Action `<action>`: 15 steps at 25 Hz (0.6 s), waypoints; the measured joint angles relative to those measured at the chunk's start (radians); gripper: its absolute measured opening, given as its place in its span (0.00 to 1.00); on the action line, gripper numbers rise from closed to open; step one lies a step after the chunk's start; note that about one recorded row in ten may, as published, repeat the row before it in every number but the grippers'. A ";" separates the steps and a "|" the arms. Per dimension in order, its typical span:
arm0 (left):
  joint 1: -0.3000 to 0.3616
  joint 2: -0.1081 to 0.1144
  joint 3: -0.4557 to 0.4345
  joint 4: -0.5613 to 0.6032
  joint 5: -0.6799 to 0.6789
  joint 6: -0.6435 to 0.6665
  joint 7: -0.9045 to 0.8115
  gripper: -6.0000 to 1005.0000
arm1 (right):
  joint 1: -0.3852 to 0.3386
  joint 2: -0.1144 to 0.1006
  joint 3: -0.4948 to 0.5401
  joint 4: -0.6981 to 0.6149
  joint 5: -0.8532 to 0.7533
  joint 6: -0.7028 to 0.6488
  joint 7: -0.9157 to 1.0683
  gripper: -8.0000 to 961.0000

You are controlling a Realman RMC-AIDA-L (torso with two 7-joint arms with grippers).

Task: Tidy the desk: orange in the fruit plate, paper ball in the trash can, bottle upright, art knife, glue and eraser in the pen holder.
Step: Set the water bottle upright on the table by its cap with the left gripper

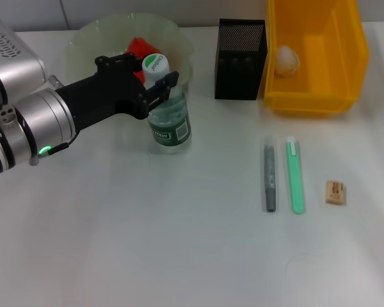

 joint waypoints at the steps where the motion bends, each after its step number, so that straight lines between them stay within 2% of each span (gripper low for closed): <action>1: -0.003 0.001 -0.005 -0.003 0.000 0.005 0.006 0.46 | 0.002 0.000 -0.004 -0.001 0.000 0.000 0.001 0.65; 15: -0.035 0.004 -0.020 -0.034 0.004 0.028 -0.002 0.46 | 0.002 0.000 -0.017 0.002 0.000 -0.001 0.003 0.65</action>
